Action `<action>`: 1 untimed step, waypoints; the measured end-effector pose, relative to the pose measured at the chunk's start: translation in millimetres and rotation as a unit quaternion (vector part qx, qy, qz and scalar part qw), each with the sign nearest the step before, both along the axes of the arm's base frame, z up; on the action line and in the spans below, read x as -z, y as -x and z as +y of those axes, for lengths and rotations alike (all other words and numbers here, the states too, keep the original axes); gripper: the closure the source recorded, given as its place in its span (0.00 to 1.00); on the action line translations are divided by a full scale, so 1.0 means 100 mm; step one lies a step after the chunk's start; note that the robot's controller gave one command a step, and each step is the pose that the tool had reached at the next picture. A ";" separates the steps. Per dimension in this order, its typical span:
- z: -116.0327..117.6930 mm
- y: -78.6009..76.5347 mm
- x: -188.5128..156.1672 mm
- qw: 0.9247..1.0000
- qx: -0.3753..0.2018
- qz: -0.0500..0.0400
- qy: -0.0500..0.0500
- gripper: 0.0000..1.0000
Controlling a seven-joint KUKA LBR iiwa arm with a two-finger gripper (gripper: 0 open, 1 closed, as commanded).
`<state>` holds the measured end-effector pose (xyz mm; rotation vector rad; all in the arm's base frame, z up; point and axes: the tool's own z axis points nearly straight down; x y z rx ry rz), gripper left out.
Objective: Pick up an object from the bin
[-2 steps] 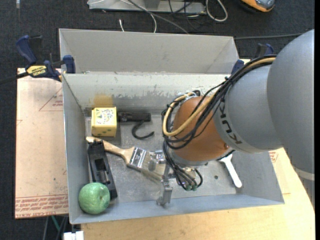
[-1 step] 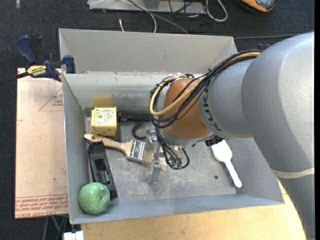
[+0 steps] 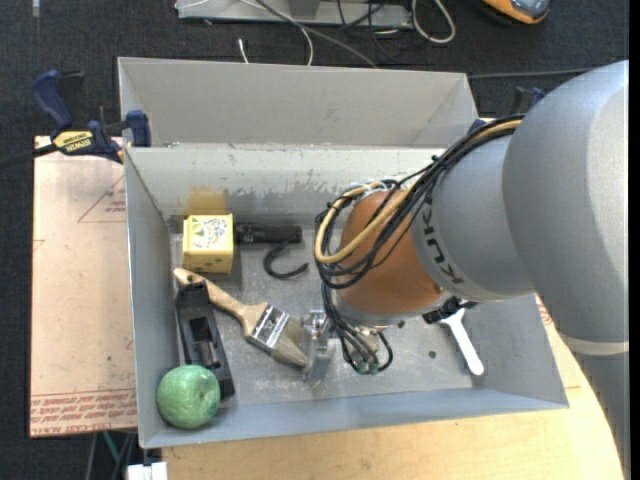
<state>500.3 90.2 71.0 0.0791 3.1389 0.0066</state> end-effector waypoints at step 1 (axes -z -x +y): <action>0.00 0.00 0.00 1.000 0.000 0.000 0.000 1.00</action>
Offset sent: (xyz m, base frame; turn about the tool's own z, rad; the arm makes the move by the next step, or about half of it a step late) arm -0.0001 0.0001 0.0112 0.0000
